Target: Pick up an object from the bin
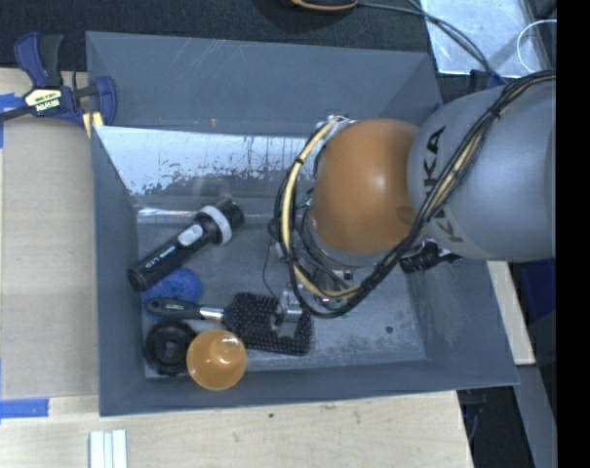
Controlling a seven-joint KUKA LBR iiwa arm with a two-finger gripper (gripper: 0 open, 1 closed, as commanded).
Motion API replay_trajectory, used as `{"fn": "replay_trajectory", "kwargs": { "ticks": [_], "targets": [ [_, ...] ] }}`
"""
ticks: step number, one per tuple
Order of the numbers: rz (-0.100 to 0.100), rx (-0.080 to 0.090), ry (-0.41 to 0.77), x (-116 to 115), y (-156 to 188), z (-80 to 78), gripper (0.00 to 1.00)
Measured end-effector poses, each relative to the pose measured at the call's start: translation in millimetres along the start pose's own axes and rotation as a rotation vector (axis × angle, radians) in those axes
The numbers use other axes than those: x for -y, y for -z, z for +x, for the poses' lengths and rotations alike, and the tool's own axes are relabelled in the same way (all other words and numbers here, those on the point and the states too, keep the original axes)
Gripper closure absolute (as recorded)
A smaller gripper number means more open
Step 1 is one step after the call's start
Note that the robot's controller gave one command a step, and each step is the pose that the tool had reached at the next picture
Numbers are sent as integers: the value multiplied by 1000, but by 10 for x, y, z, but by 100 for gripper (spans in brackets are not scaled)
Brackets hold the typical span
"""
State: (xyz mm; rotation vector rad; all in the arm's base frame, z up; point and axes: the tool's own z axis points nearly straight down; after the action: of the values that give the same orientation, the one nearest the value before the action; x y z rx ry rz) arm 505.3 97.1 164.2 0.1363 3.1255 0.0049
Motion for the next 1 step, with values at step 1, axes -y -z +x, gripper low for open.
{"fn": "replay_trajectory", "kwargs": {
  "ticks": [1],
  "targets": [
    [2,-11,75,-482,-643,212,0]
  ]
}}
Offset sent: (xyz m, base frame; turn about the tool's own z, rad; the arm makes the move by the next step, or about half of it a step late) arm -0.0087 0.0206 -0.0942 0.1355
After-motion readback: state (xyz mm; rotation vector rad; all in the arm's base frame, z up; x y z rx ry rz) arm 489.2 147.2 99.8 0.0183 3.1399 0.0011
